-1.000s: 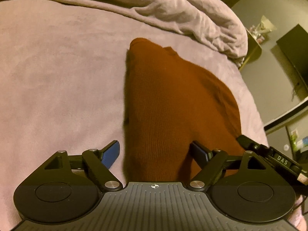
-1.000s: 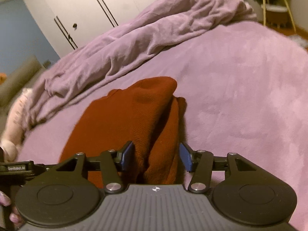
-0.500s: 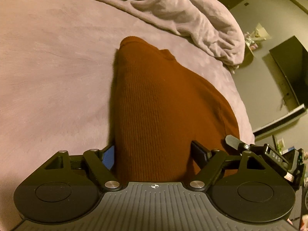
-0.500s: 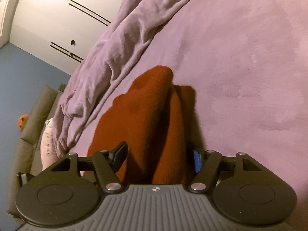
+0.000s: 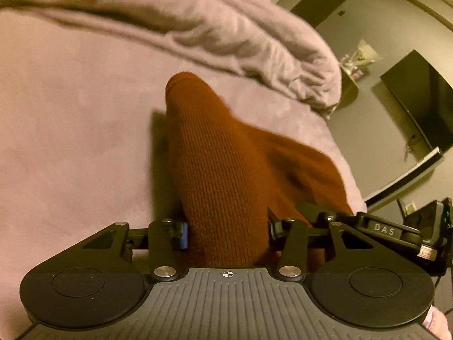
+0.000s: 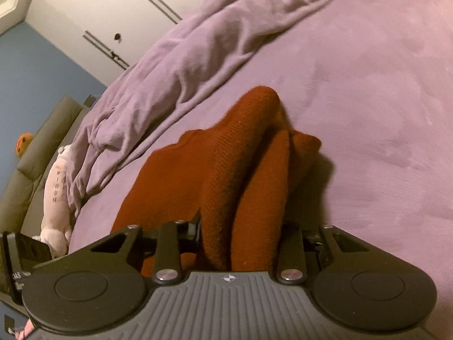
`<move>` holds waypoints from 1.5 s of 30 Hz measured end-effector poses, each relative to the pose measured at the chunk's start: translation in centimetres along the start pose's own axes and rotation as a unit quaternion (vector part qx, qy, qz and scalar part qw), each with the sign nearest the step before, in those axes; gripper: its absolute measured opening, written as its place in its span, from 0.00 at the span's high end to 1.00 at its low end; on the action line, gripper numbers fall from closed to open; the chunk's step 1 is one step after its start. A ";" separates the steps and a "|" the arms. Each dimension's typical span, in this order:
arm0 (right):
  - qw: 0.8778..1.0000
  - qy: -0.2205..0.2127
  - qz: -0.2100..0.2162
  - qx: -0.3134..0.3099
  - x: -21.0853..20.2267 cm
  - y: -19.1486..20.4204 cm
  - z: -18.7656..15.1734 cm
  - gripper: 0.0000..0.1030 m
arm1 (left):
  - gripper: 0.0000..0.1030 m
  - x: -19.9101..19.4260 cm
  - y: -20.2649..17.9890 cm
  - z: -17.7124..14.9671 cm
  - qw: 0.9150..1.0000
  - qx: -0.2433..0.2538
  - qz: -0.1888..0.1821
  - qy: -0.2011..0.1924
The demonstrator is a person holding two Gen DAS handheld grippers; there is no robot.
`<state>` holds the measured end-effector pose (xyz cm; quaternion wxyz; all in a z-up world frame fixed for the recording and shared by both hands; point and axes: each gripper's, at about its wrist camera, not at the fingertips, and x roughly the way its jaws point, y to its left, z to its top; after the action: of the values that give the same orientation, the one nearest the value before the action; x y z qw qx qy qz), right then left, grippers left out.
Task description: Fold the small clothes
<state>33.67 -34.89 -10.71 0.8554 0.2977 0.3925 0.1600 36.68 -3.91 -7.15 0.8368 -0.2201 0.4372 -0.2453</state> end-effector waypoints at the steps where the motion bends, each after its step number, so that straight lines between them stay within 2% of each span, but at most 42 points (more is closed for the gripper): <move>1: 1.000 0.005 0.007 -0.002 0.0 0.7 -0.1 0.68 | 0.50 -1.0 -0.2 0.1 1.000 0.007 0.007 -0.005; 5: 0.998 0.022 0.034 -0.050 0.8 4.5 -2.0 0.68 | 0.50 -5.9 0.5 -0.7 0.999 0.020 0.037 -0.028; 8: 0.995 0.043 0.060 -0.071 2.0 6.9 -4.0 0.68 | 0.48 -9.0 2.2 -2.1 0.995 0.022 0.091 -0.040; 10: 0.993 0.056 0.056 -0.088 3.0 8.3 -5.7 0.67 | 0.44 -10.1 3.7 -3.3 0.991 0.004 0.129 -0.035; 12: 0.994 0.042 0.041 -0.090 2.6 8.7 -7.1 0.57 | 0.42 -11.2 5.0 -4.9 0.987 -0.014 0.161 -0.027; 13: 0.996 0.031 0.034 -0.079 1.9 8.4 -7.5 0.56 | 0.43 -12.1 5.2 -5.8 0.985 -0.014 0.166 -0.032; 14: 0.998 0.021 0.032 -0.057 0.8 7.8 -8.0 0.49 | 0.42 -13.2 5.2 -6.8 0.986 -0.004 0.164 -0.041; 17: 0.999 -0.016 0.035 0.021 -3.5 5.2 -9.9 0.39 | 0.38 -16.0 4.9 -9.4 0.984 0.007 0.165 -0.067; 20: 0.996 -0.021 0.037 0.076 -6.2 3.4 -12.7 0.37 | 0.39 -16.3 4.7 -11.6 0.984 0.001 0.170 -0.059; 22: 0.994 -0.010 0.044 0.095 -6.7 3.3 -14.0 0.38 | 0.39 -15.1 4.5 -12.4 0.985 -0.008 0.167 -0.036; 24: 0.992 -0.012 0.057 0.110 -7.2 3.6 -14.9 0.41 | 0.39 -14.4 4.3 -13.2 0.985 -0.007 0.172 -0.032; 26: 0.989 -0.023 0.083 0.120 -7.5 4.2 -15.3 0.41 | 0.39 -13.6 4.0 -13.5 0.980 0.005 0.197 -0.031; 28: 0.990 -0.017 0.076 0.114 -6.9 4.5 -15.3 0.43 | 0.39 -12.8 3.5 -13.6 0.977 0.025 0.212 -0.027; 30: 0.991 -0.012 0.053 0.118 -5.5 4.8 -15.2 0.55 | 0.39 -12.3 3.3 -13.4 0.975 0.029 0.216 -0.034; 33: 0.989 -0.013 0.054 0.138 -4.0 5.1 -15.0 0.75 | 0.43 -12.5 4.1 -13.1 0.976 0.000 0.212 -0.045; 36: 0.991 -0.028 0.058 0.121 -4.4 6.0 -15.0 0.83 | 0.49 -13.5 5.3 -13.1 0.977 -0.046 0.199 -0.061; 38: 0.990 -0.037 0.074 0.119 -5.0 5.8 -15.0 0.84 | 0.50 -13.9 6.2 -13.2 0.979 -0.069 0.183 -0.064; 39: 0.990 -0.036 0.066 0.117 -5.1 5.5 -15.1 0.84 | 0.50 -14.0 6.4 -13.3 0.979 -0.072 0.179 -0.062; 42: 0.996 -0.015 0.000 0.091 -5.2 4.4 -15.5 0.82 | 0.51 -15.0 6.7 -13.3 0.982 -0.068 0.167 -0.056; 43: 0.997 -0.015 -0.009 0.080 -5.7 4.3 -15.6 0.81 | 0.48 -15.5 6.8 -13.4 0.983 -0.066 0.164 -0.055; 44: 0.997 -0.021 -0.018 0.067 -6.4 4.4 -15.5 0.75 | 0.44 -16.2 6.9 -13.4 0.982 -0.063 0.168 -0.058; 45: 0.998 -0.029 -0.033 0.051 -7.2 4.7 -15.4 0.73 | 0.31 -16.8 6.7 -13.3 0.978 -0.059 0.187 -0.066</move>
<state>17.04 -29.01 -11.52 0.8548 0.3328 0.3845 0.1030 18.60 9.40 -7.53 0.8802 -0.1991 0.4286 -0.0427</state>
